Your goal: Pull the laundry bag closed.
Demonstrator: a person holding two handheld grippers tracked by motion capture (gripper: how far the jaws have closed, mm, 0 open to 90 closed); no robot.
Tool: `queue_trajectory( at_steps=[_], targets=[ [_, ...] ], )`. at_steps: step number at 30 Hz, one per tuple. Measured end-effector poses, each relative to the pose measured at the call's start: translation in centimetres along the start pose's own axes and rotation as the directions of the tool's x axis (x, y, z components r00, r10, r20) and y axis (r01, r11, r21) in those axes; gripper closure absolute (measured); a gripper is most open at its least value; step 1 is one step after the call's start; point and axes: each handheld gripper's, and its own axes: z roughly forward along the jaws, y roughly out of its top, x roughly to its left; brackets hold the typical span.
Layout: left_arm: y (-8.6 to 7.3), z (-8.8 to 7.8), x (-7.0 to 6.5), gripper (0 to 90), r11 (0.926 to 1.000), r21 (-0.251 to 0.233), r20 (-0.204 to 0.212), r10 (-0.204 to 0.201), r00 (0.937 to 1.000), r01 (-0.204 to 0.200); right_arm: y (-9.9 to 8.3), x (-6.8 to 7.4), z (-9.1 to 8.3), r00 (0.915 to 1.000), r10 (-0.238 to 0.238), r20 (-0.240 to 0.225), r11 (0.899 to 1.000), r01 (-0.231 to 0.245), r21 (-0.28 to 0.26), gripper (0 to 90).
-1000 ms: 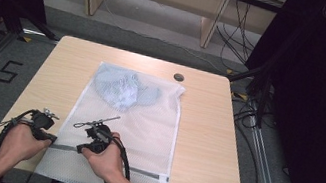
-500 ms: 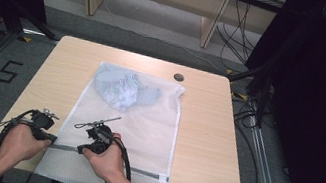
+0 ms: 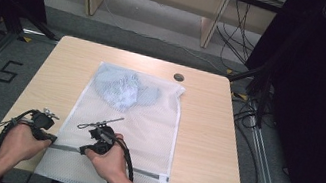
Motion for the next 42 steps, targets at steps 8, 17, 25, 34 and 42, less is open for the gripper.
queue_trajectory(
  at_steps=[8, 17, 25, 34, 42],
  targets=[
    [0.0, 0.0, 0.0, 90.0, 1.0000, 0.003, -0.002, 0.000, 1.0000, 0.000, -0.2, -0.2, -0.4, 1.0000, 0.005, 0.003, 1.000, -0.005, 0.002, 87.1],
    [0.0, 0.0, 0.0, 90.0, 1.0000, 0.005, -0.004, 0.002, 1.0000, -0.002, -0.4, -0.4, -0.6, 1.0000, 0.006, -0.002, 1.000, -0.006, 0.007, 87.1],
    [0.0, 0.0, -0.2, 90.0, 0.9999, -0.005, 0.000, -0.009, 1.0000, 0.009, -0.6, -0.4, -1.0, 1.0000, 0.008, 0.001, 1.000, -0.008, -0.005, 87.1],
    [0.0, 0.0, -0.2, 90.0, 1.0000, -0.004, 0.000, -0.009, 1.0000, 0.009, -0.9, -0.8, -1.4, 1.0000, 0.006, 0.002, 1.000, -0.006, -0.002, 87.1],
    [0.0, 0.0, -0.2, 90.0, 1.0000, -0.002, -0.001, -0.008, 1.0000, 0.008, -1.1, -0.9, -1.7, 0.9999, 0.016, 0.007, 1.000, -0.016, 0.002, 87.1]
  ],
)
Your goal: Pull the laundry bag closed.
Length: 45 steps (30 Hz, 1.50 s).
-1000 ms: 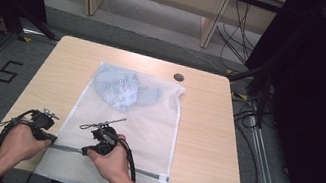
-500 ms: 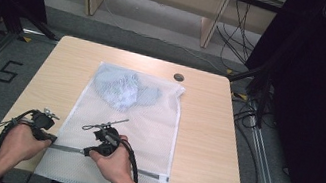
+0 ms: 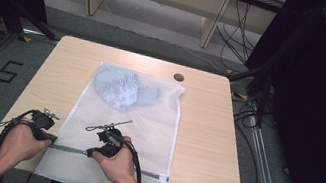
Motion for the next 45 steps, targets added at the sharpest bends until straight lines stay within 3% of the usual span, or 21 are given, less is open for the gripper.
queue_trajectory(
  at_steps=[6, 7, 13, 15, 18, 29, 35, 42, 43, 44, 45],
  targets=[
    [0.0, 0.0, 0.0, 90.0, 1.0000, 0.005, -0.002, 0.007, 1.0000, -0.007, -0.2, -0.3, -0.2, 0.9998, -0.019, -0.001, 1.000, 0.019, 0.001, 87.1],
    [0.0, 0.0, 0.0, 89.9, 1.0000, 0.004, -0.002, 0.003, 1.0000, -0.003, -0.2, -0.1, -0.3, 1.0000, 0.005, -0.001, 1.000, -0.005, 0.001, 87.1],
    [0.1, 0.0, 0.0, 90.0, 0.9998, 0.005, 0.002, 0.020, 0.9998, -0.020, -0.2, -0.5, -0.6, 1.0000, -0.005, 0.001, 1.000, 0.005, -0.004, 87.1],
    [0.1, 0.0, -0.1, 90.0, 1.0000, 0.009, -0.008, 0.001, 1.0000, -0.001, -0.3, -0.5, -0.7, 0.9999, 0.009, 0.009, 1.000, -0.009, -0.002, 87.1],
    [0.1, -0.1, 0.0, 90.0, 0.9994, 0.018, -0.012, 0.032, 0.9994, -0.031, -0.3, -0.5, -0.8, 1.0000, 0.005, 0.007, 1.000, -0.005, 0.000, 87.1],
    [0.1, -0.1, 0.0, 90.0, 0.9994, 0.018, -0.013, 0.030, 0.9995, -0.030, -0.5, -0.9, -1.3, 0.9999, -0.003, 0.010, 1.000, 0.003, -0.002, 87.1],
    [0.1, 0.0, -0.2, 90.0, 1.0000, 0.004, -0.008, 0.005, 1.0000, -0.005, -0.5, -1.1, -1.7, 0.9996, 0.013, 0.026, 1.000, -0.013, 0.002, 87.1],
    [0.1, 0.0, -0.1, 90.0, 1.0000, 0.006, -0.008, 0.005, 1.0000, -0.005, -0.5, -1.3, -2.0, 0.9998, 0.011, 0.019, 1.000, -0.011, 0.002, 87.1],
    [0.1, -0.1, 0.0, 90.0, 0.9996, 0.019, -0.009, 0.021, 0.9997, -0.021, -0.6, -1.3, -2.1, 0.9997, 0.019, 0.017, 1.000, -0.019, 0.000, 87.1],
    [0.1, 0.0, -0.2, 90.0, 1.0000, 0.006, -0.008, 0.004, 1.0000, -0.004, -0.6, -1.5, -2.0, 0.9998, -0.012, 0.017, 1.000, 0.012, -0.008, 87.1],
    [0.1, 0.0, -0.2, 90.0, 0.9999, 0.008, -0.009, 0.007, 0.9999, -0.007, -0.6, -1.5, -2.1, 0.9999, -0.006, 0.010, 1.000, 0.006, -0.007, 87.1]
  ],
)
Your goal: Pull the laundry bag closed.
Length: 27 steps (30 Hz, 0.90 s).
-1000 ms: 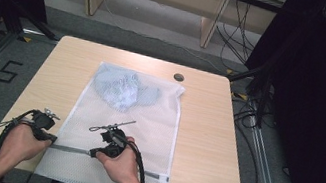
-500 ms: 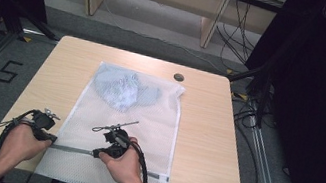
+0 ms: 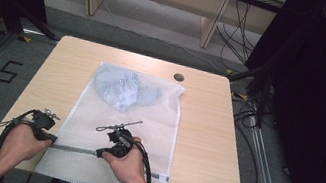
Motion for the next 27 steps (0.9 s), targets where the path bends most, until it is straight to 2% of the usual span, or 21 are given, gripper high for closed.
queue_trajectory(
  at_steps=[2, 3, 5, 11, 18, 19, 22, 23, 25, 26, 27],
  targets=[
    [0.0, 0.0, 0.0, 90.0, 1.0000, -0.001, -0.002, 0.003, 1.0000, -0.003, -0.1, -0.1, 0.0, 0.9999, -0.013, 0.004, 1.000, 0.013, 0.000, 87.1],
    [0.0, 0.0, 0.0, 90.0, 1.0000, -0.003, -0.002, 0.002, 1.0000, -0.002, -0.1, 0.1, -0.1, 0.9996, 0.028, 0.006, 1.000, -0.028, 0.013, 87.1],
    [0.0, 0.1, -0.1, 90.0, 0.9999, -0.009, -0.005, -0.009, 0.9999, 0.009, -0.2, 0.0, -0.2, 0.9997, 0.024, 0.005, 1.000, -0.025, 0.011, 87.1],
    [0.0, 0.0, 0.0, 90.0, 1.0000, 0.002, -0.005, 0.003, 1.0000, -0.003, -0.2, -0.2, -0.7, 0.9991, 0.039, 0.015, 0.999, -0.039, 0.018, 87.1],
    [0.0, 0.0, -0.1, 89.9, 1.0000, 0.003, -0.005, 0.003, 1.0000, -0.003, -0.3, -0.3, -0.9, 0.9994, 0.032, 0.014, 0.999, -0.032, 0.018, 87.1],
    [0.0, 0.0, -0.1, 89.9, 1.0000, 0.003, -0.006, 0.004, 1.0000, -0.004, -0.3, -0.4, -0.9, 0.9998, 0.015, 0.013, 1.000, -0.015, 0.015, 87.0],
    [0.0, 0.0, -0.1, 90.0, 1.0000, 0.003, -0.006, 0.003, 1.0000, -0.003, -0.3, -0.3, -1.0, 0.9994, 0.034, 0.005, 0.999, -0.034, 0.018, 87.1],
    [0.0, 0.0, -0.1, 90.0, 1.0000, 0.004, -0.007, 0.003, 1.0000, -0.003, -0.4, -0.3, -1.0, 0.9985, 0.051, 0.020, 0.998, -0.051, 0.022, 87.1],
    [0.0, 0.0, -0.1, 90.0, 1.0000, 0.002, -0.005, 0.004, 1.0000, -0.004, -0.5, -0.4, -1.0, 0.9991, 0.035, 0.023, 0.999, -0.036, 0.022, 87.0],
    [0.0, 0.0, -0.1, 90.0, 1.0000, 0.003, -0.004, 0.004, 1.0000, -0.004, -0.4, -0.6, -0.9, 1.0000, 0.004, 0.004, 1.000, -0.004, 0.006, 87.1],
    [0.0, 0.0, -0.1, 90.0, 1.0000, 0.000, -0.004, 0.002, 1.0000, -0.002, -0.4, -0.7, -0.9, 0.9999, 0.005, 0.009, 1.000, -0.005, 0.005, 87.1]
  ],
)
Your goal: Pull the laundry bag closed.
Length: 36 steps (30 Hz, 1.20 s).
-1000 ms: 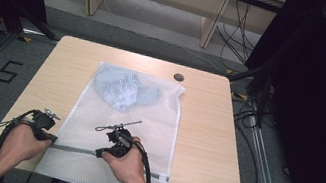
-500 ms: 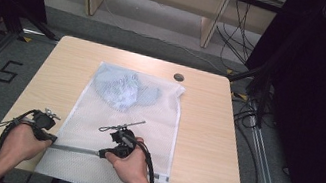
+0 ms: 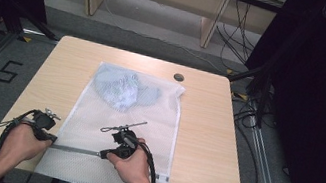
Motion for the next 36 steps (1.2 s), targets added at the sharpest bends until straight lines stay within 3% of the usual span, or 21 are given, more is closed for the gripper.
queue_trajectory(
  at_steps=[1, 2, 3, 10, 11, 13, 22, 25, 26, 27, 36],
  targets=[
    [0.0, 0.0, 0.0, 90.0, 1.0000, 0.004, -0.002, -0.001, 1.0000, 0.001, -0.1, 0.0, -0.1, 0.9996, 0.027, 0.005, 1.000, -0.027, 0.016, 87.0],
    [0.0, 0.0, 0.0, 90.0, 1.0000, 0.004, -0.003, -0.001, 1.0000, 0.001, -0.1, -0.1, -0.1, 0.9997, 0.021, 0.013, 1.000, -0.021, 0.014, 87.1],
    [0.0, 0.0, 0.0, 89.9, 1.0000, 0.002, 0.000, -0.001, 1.0000, 0.001, -0.2, 0.1, -0.1, 0.9991, 0.043, -0.004, 0.999, -0.043, 0.016, 87.1],
    [0.0, 0.0, 0.0, 90.0, 1.0000, 0.001, -0.001, -0.001, 1.0000, 0.001, -0.2, 0.0, -0.3, 0.9989, 0.046, -0.004, 0.999, -0.046, 0.016, 87.1],
    [0.0, 0.0, 0.0, 90.0, 1.0000, 0.002, 0.000, 0.000, 1.0000, 0.000, -0.2, -0.2, -0.3, 1.0000, 0.008, -0.005, 1.000, -0.008, 0.005, 87.1],
    [0.0, 0.0, 0.0, 90.0, 1.0000, -0.001, 0.000, 0.000, 1.0000, 0.000, -0.3, -0.2, -0.3, 0.9992, 0.040, 0.003, 0.999, -0.040, 0.010, 87.1],
    [0.0, 0.0, 0.0, 89.9, 1.0000, 0.005, -0.003, 0.000, 1.0000, 0.000, -0.5, -0.5, -0.8, 0.9974, 0.070, 0.017, 0.997, -0.070, 0.026, 87.1],
    [0.0, 0.0, 0.0, 90.0, 1.0000, 0.005, -0.003, 0.001, 1.0000, -0.001, -0.6, -0.8, -0.9, 0.9990, 0.031, 0.033, 0.999, -0.032, 0.033, 87.1],
    [0.0, 0.0, 0.0, 90.0, 1.0000, 0.005, -0.003, 0.000, 1.0000, 0.000, -0.6, -0.6, -0.8, 0.9984, 0.053, 0.018, 0.998, -0.054, 0.027, 87.0],
    [0.0, 0.0, 0.0, 90.0, 1.0000, 0.005, -0.002, 0.001, 1.0000, -0.001, -0.6, -0.7, -0.8, 0.9996, 0.025, 0.013, 1.000, -0.025, 0.018, 87.1],
    [0.1, -0.1, 0.1, 89.9, 0.9997, 0.016, -0.003, 0.017, 0.9999, -0.017, -0.7, -0.6, -1.1, 0.9991, 0.042, 0.010, 0.999, -0.043, 0.021, 87.1]
  ],
)
